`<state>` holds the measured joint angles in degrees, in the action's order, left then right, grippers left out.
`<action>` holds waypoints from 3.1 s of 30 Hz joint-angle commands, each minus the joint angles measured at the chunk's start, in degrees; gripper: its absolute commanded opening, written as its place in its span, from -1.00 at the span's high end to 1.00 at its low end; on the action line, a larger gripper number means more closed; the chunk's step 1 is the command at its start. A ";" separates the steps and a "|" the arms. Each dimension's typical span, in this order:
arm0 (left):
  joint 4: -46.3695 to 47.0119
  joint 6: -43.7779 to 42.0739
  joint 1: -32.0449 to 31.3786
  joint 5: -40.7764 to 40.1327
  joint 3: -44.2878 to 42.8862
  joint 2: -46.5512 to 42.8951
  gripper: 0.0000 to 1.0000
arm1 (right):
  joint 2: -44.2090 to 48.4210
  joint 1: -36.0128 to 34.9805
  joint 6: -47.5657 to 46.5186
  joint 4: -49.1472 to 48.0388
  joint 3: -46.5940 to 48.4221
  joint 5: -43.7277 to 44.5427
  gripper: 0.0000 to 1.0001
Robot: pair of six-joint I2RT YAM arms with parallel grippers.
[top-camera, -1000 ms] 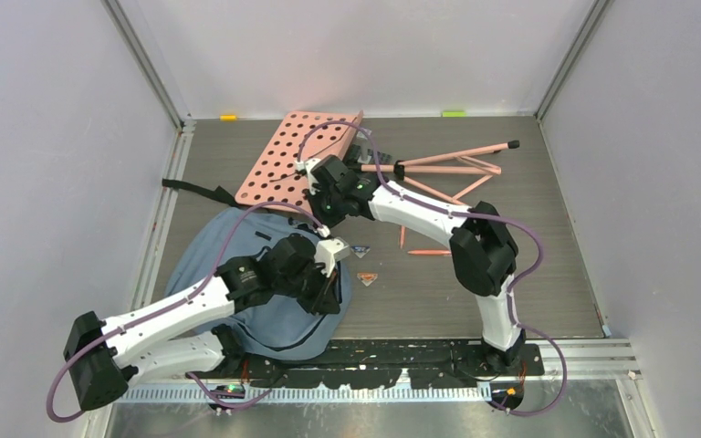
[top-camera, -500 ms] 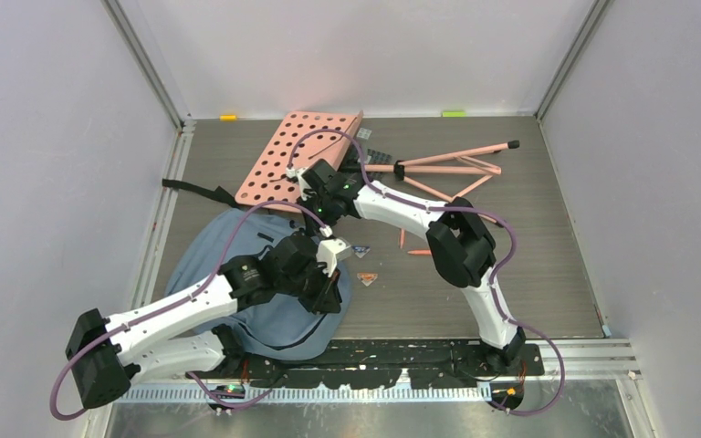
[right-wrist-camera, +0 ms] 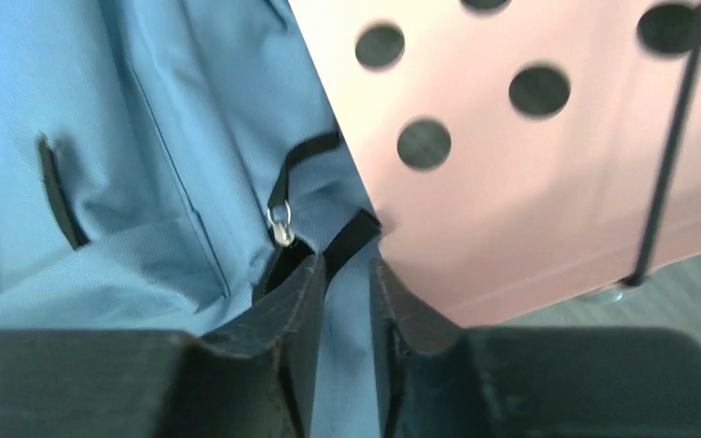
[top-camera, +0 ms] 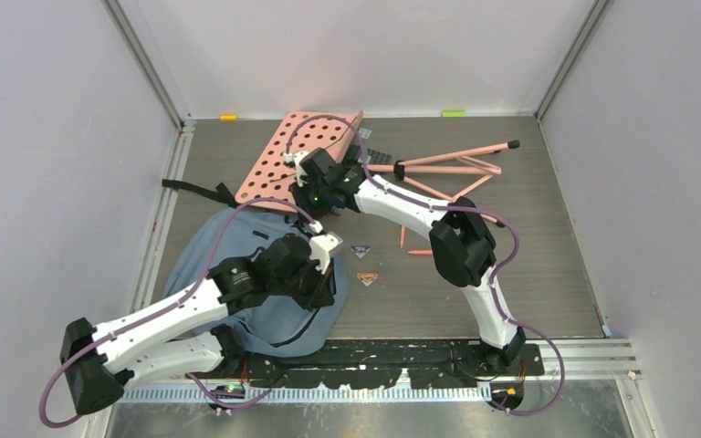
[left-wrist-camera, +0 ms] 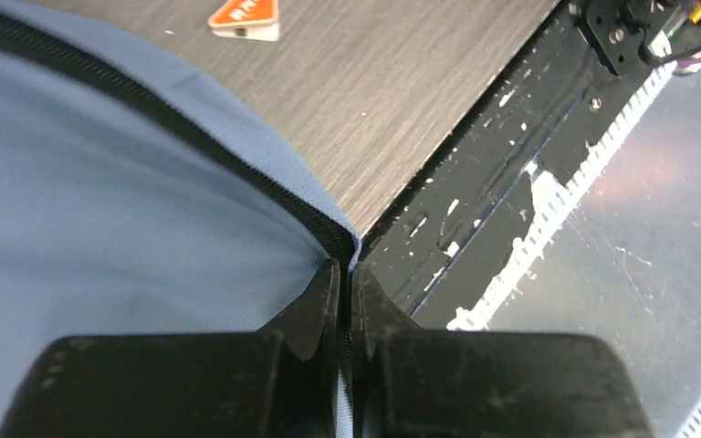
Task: Pack the student bag
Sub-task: Zip the student bag at the center of the board, then unzip the student bag at the center of the board.
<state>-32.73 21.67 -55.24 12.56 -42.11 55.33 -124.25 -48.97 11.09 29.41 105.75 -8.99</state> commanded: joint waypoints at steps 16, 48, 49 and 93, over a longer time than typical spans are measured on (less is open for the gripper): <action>-10.30 -2.98 11.03 -25.63 -14.95 -11.36 1.00 | 35.84 4.19 2.80 -5.70 -18.13 17.22 -0.60; -8.97 -6.52 38.75 -9.55 -22.57 5.22 -0.99 | 52.46 4.04 17.52 -9.99 -41.61 20.60 -0.58; -8.92 -5.08 42.65 -8.66 -22.29 6.22 -0.95 | 51.89 3.68 17.86 -11.37 -41.82 19.98 -0.54; 0.04 4.62 61.13 -0.05 -14.62 22.42 1.00 | 26.16 -15.50 14.71 -16.46 -25.67 21.91 -0.26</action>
<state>-34.63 26.46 5.65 10.74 -58.11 80.01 -97.65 -64.29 26.17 16.21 78.04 11.92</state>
